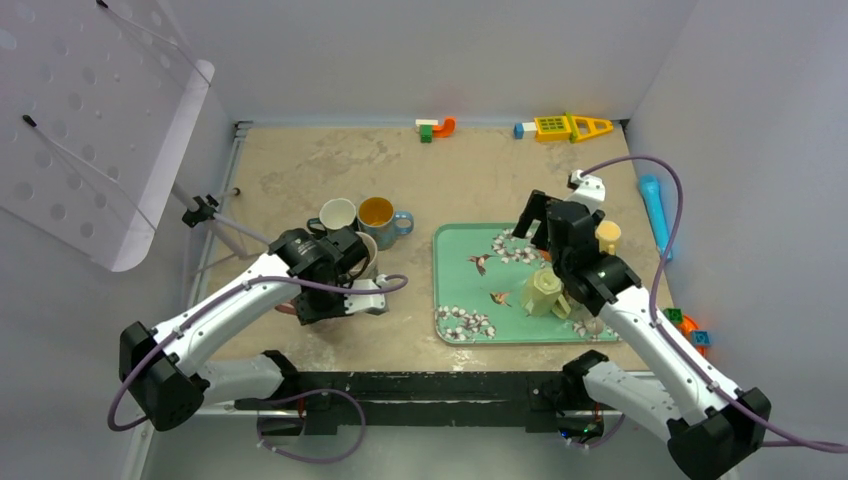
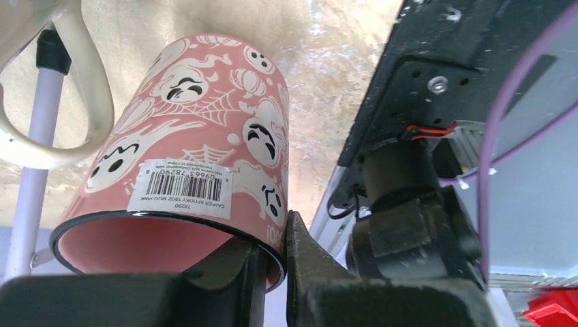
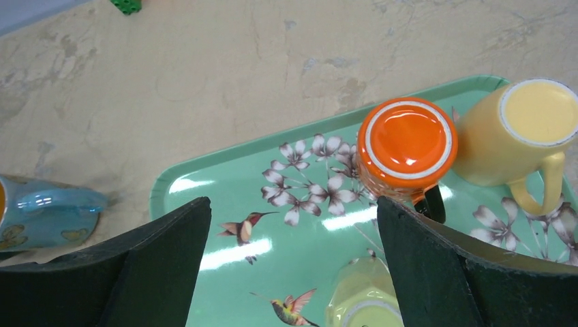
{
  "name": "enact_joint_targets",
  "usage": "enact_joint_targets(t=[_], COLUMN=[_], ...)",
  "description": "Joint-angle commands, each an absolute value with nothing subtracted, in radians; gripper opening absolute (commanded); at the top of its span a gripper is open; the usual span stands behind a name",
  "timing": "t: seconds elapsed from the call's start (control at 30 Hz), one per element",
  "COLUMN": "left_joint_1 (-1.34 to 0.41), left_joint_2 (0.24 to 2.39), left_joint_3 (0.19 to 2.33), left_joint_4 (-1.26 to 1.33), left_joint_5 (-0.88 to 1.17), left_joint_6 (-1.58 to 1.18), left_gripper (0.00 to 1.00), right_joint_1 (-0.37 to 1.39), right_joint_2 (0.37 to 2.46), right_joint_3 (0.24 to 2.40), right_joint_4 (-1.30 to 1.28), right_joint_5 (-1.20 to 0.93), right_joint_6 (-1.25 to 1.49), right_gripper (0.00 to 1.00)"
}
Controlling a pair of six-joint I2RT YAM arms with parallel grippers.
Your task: Turn the mug right side up
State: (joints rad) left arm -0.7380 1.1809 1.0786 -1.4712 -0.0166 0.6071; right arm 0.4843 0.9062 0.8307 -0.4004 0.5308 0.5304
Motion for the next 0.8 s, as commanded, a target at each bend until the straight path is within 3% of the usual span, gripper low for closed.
enact_joint_targets(t=[0.0, 0.3, 0.4, 0.57, 0.77], left_joint_1=[-0.739, -0.739, -0.738, -0.739, -0.739], left_joint_2=[1.161, 1.222, 1.219, 1.160, 1.064], left_joint_3=[1.016, 0.913, 0.915, 0.952, 1.085], left_joint_4=[-1.354, -1.218, -1.225, -1.266, -1.388], left_joint_5=[-0.125, -0.210, -0.187, -0.140, -0.052], left_joint_6=[0.649, 0.633, 0.634, 0.640, 0.621], left_gripper=[0.00, 0.00, 0.22, 0.45, 0.54], right_joint_1=[0.452, 0.448, 0.431, 0.320, 0.219], right_joint_2=[0.931, 0.987, 0.995, 1.105, 1.214], right_joint_3=[0.825, 0.862, 0.842, 0.825, 0.798], right_joint_4=[-0.363, -0.437, -0.388, -0.309, -0.279], right_joint_5=[0.516, 0.540, 0.609, 0.629, 0.598], right_joint_6=[0.533, 0.548, 0.534, 0.519, 0.523], right_gripper=[0.94, 0.95, 0.96, 0.91, 0.88])
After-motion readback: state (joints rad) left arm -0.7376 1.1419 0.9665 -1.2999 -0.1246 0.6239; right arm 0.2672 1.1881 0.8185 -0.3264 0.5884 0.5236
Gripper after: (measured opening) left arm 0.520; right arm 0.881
